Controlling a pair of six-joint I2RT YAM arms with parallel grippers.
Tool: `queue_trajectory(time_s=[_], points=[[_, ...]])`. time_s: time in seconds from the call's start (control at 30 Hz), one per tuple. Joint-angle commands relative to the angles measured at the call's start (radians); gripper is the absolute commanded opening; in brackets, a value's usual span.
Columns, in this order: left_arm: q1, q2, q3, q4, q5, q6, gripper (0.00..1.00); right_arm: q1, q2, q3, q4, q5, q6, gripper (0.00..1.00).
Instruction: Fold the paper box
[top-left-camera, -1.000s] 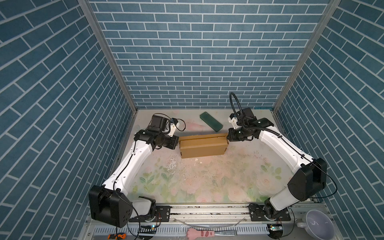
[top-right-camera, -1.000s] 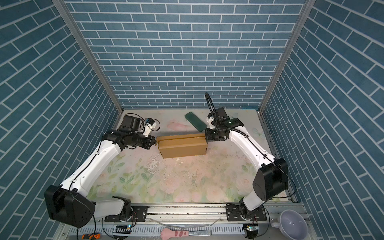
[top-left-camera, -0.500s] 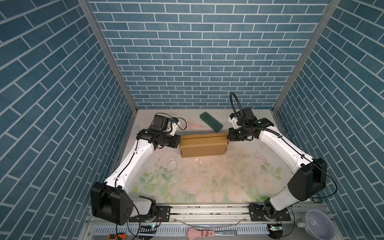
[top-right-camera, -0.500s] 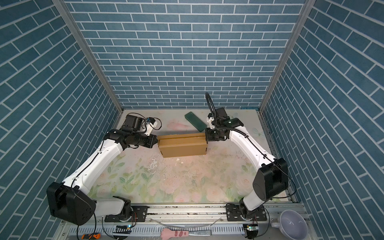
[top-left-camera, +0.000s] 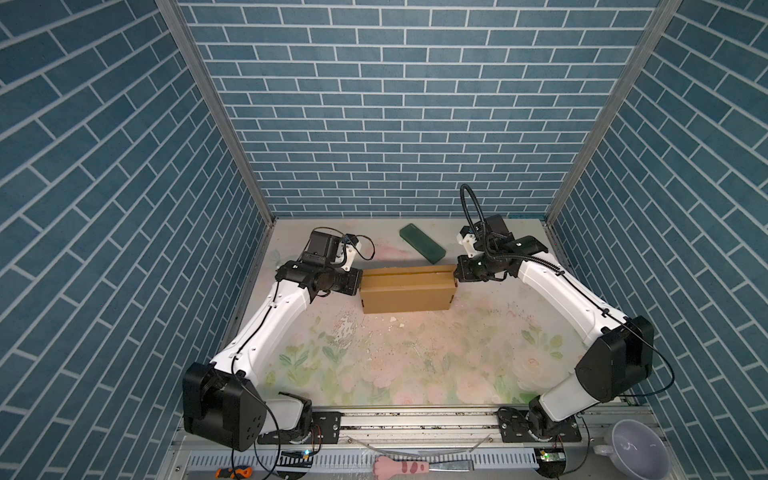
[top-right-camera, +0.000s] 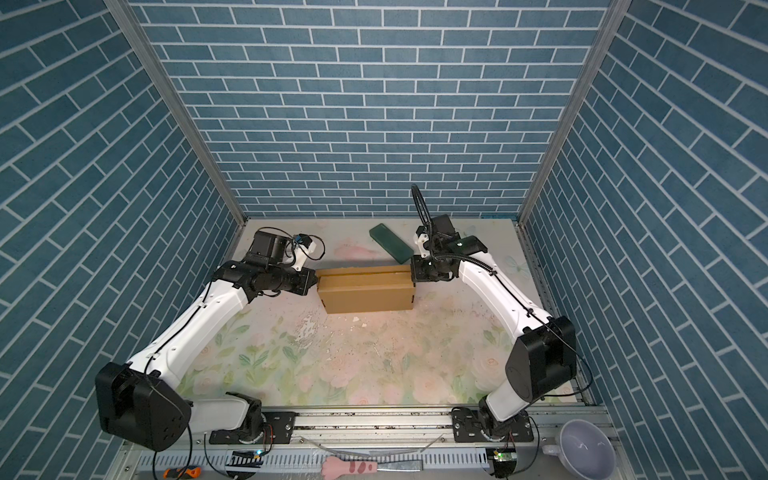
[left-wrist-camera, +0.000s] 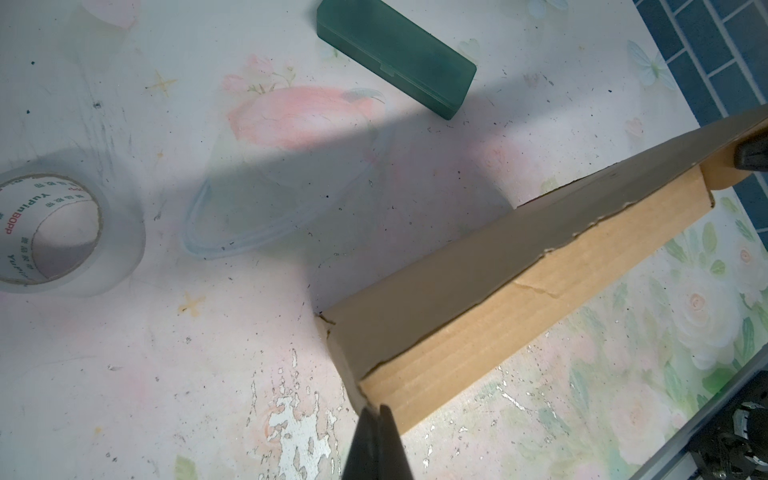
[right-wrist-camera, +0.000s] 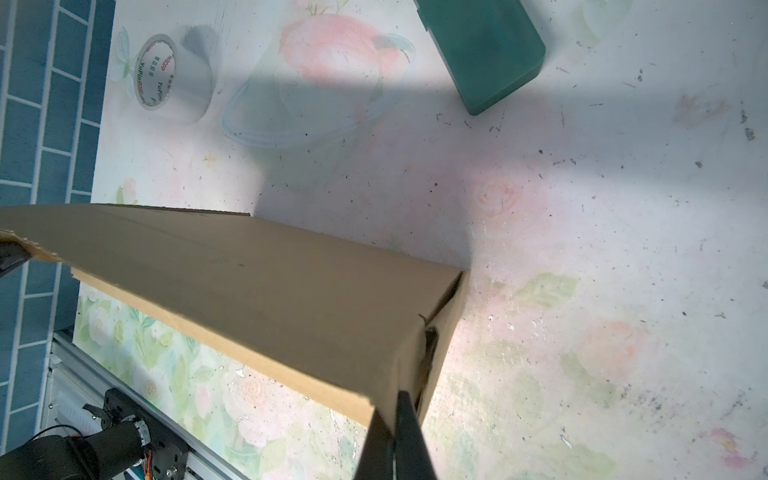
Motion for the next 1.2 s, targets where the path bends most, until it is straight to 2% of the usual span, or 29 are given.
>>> queue_trajectory(time_s=[0.0,0.23,0.47,0.6,0.73,1.17], points=[[-0.02,-0.009,0.006,0.0,0.04,-0.011,0.0,0.007,0.006,-0.013,0.012,-0.037,0.006,0.0],[-0.027,0.015,0.017,-0.019,0.029,0.013,0.0,0.007,0.005,-0.016,0.017,-0.036,0.007,0.0],[-0.027,0.002,0.015,0.007,0.042,-0.052,0.0,0.007,0.004,-0.014,0.01,-0.034,0.002,0.0],[-0.027,-0.001,0.043,-0.06,-0.028,-0.022,0.12,0.007,0.004,-0.011,0.01,-0.033,0.001,0.0],[-0.026,-0.001,0.04,-0.103,-0.06,0.003,0.18,0.008,0.008,-0.009,0.014,-0.036,0.003,0.0],[-0.026,0.036,0.044,-0.113,-0.074,0.015,0.14,0.007,0.01,-0.008,0.013,-0.036,0.002,0.0]])
